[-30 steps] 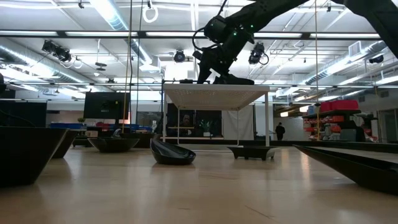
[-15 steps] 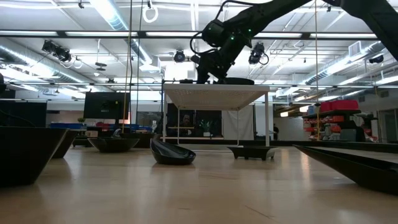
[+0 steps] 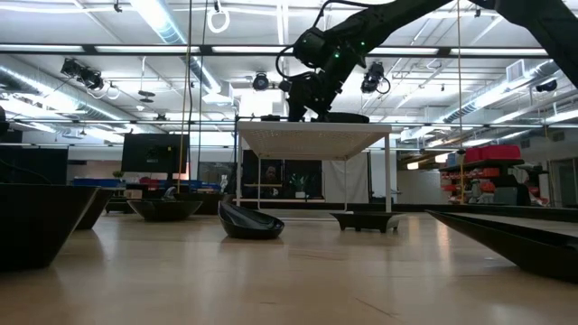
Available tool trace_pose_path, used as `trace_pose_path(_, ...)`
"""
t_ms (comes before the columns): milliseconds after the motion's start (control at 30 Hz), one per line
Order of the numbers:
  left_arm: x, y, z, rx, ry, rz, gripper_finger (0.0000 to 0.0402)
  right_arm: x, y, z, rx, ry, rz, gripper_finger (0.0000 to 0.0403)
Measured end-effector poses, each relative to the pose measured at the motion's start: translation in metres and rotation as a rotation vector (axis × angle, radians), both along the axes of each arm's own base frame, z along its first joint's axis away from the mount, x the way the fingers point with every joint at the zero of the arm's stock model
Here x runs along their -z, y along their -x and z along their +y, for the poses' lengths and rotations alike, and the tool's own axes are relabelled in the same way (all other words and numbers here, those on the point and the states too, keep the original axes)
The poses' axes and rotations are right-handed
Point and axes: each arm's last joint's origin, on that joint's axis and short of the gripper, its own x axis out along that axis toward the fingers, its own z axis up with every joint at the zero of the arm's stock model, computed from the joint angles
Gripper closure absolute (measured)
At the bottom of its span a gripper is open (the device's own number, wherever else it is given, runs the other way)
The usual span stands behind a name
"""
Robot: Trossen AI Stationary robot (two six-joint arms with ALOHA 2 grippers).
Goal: Pick & Place Mini shaped plates
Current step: Stack the square plate on top of the square plate on the shelf
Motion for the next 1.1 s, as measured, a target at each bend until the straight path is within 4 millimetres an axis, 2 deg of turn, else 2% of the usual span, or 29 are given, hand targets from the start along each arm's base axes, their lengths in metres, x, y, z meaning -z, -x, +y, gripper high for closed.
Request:
trace_pose_path(133,0.0000,0.0002,0.0000,0.000,0.000,0.000,0.0399,-0.0026,0.0014,0.0004,0.007,0.008,0.003,0.0214)
trace_pose_path(567,0.0000,0.0001,0.0000,0.000,0.000,0.000,0.0399,-0.0027,0.0007,0.0021,-0.001,-0.002,-0.001,0.0300)
trace_pose_path(1100,0.0000,0.0001,0.0000,0.000,0.000,0.000,0.0399,-0.0027,0.0008,0.0021,-0.001,-0.002,-0.001,0.0341)
